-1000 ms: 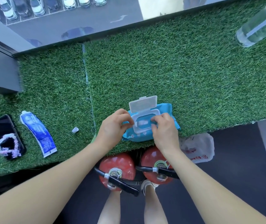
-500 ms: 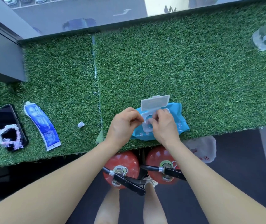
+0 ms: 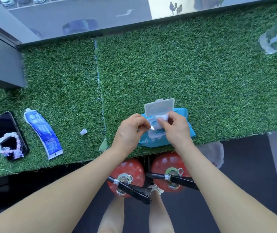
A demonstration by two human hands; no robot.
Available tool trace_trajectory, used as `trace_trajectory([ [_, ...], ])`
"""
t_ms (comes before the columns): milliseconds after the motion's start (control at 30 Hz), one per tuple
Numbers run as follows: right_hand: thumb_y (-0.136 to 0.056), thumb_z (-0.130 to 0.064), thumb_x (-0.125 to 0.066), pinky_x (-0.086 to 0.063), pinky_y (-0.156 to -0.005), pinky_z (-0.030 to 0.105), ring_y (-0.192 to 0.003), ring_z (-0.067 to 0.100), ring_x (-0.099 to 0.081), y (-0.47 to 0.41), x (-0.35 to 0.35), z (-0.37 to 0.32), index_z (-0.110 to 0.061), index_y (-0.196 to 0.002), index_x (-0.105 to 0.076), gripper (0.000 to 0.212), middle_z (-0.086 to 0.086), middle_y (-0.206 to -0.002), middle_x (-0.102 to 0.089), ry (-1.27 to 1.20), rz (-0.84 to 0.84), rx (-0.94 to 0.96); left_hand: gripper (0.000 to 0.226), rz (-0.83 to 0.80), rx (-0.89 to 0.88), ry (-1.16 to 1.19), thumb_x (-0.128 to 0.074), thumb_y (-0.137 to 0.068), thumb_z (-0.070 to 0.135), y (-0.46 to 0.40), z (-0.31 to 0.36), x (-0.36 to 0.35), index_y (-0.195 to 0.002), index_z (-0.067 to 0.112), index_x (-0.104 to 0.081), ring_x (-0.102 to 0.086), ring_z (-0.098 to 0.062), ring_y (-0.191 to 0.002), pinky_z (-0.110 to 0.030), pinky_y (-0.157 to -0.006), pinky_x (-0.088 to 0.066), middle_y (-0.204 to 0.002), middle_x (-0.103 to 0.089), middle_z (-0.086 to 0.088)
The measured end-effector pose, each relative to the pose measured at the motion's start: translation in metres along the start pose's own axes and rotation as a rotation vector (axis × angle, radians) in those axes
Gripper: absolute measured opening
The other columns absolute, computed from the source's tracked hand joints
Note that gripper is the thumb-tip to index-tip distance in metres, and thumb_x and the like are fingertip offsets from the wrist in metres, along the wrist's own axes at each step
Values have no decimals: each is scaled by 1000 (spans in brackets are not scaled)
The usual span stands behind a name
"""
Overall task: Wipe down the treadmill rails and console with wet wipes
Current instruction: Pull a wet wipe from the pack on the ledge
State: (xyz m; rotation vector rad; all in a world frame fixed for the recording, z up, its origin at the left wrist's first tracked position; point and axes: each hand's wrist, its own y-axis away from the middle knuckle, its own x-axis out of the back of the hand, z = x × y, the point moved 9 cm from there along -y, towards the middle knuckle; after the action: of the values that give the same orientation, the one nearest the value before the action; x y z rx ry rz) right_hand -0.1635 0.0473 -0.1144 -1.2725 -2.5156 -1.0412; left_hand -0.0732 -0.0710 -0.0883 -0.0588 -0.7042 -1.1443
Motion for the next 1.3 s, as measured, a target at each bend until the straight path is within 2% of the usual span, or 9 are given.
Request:
trace_trajectory([
  [167, -93, -7, -55, -45, -62, 21, -62, 5, -57, 11, 7, 6, -11, -75, -55, 19, -6, -63, -63, -611, 12, -152, 12, -8, 5, -58, -67, -80, -2, -5, 7, 2, -78, 9, -69, -56, -13, -74, -22, -71, -43, -82, -59, 7],
  [300, -97, -6, -48, -48, -59, 17, -56, 1, -56, 11, 10, 3, -13, -71, -50, 27, -10, -58, -59, -824, 15, -204, 10, -38, 6, -116, -67, -82, 1, -8, 11, 0, -79, 10, -69, -58, -16, -77, -29, -73, -46, -86, -62, 3],
  [433, -97, -8, -46, -50, -62, 22, -62, 8, -55, 12, 16, -7, -10, -74, -52, 24, -2, -63, -58, -1032, 56, -254, 10, -42, 28, -165, -67, -82, 1, -9, 12, 1, -79, 10, -70, -57, -18, -77, -30, -72, -45, -84, -60, 5],
  [533, -99, -12, -45, -51, -58, 26, -52, 8, -56, 13, 32, -12, -8, -77, -53, 24, -1, -59, -58, -1160, 138, -301, 10, -85, 46, -230, -67, -82, 2, -8, 10, -1, -79, 11, -69, -58, -19, -79, -33, -75, -47, -83, -60, 5],
  [633, -99, -14, -47, -45, -60, 33, -50, 12, -51, 7, 54, -22, -8, -71, -51, 29, -1, -53, -56, -950, 228, -254, 7, -94, 66, -246, -66, -83, 3, -8, 11, -3, -82, 10, -69, -60, -22, -82, -35, -78, -48, -87, -62, 0],
  [800, -97, -13, -50, -41, -60, 28, -56, 14, -47, 2, 100, -7, -13, -70, -47, 27, 3, -65, -51, -687, 444, -246, 5, -58, 43, -252, -63, -87, 8, -8, 26, -5, -88, 8, -68, -56, -22, -84, -33, -75, -43, -92, -59, -3],
  [933, -95, -19, -52, -47, -74, 37, -75, 21, -52, 6, 138, 20, -20, -67, -42, 30, 6, -77, -55, -462, 540, -256, 4, -10, 11, -212, -63, -87, 8, -9, 36, -11, -88, 8, -67, -57, -23, -86, -33, -77, -42, -95, -59, -4],
  [1133, -92, -25, -53, -49, -77, 44, -77, 22, -52, 12, 147, 39, -20, -67, -39, 29, 13, -86, -59, -279, 546, -258, 17, -36, 42, -152, -57, -87, 0, -10, 41, -39, -101, 9, -63, -61, -20, -93, -36, -81, -47, -103, -55, -4],
  [1300, -94, -19, -53, -40, -69, 34, -70, 20, -47, 17, 132, 49, -19, -65, -36, 34, 0, -72, -51, -308, 506, -259, 31, -27, 9, -164, -56, -88, 2, -3, 44, -49, -118, 12, -56, -61, -19, -102, -43, -86, -49, -115, -49, -4],
])
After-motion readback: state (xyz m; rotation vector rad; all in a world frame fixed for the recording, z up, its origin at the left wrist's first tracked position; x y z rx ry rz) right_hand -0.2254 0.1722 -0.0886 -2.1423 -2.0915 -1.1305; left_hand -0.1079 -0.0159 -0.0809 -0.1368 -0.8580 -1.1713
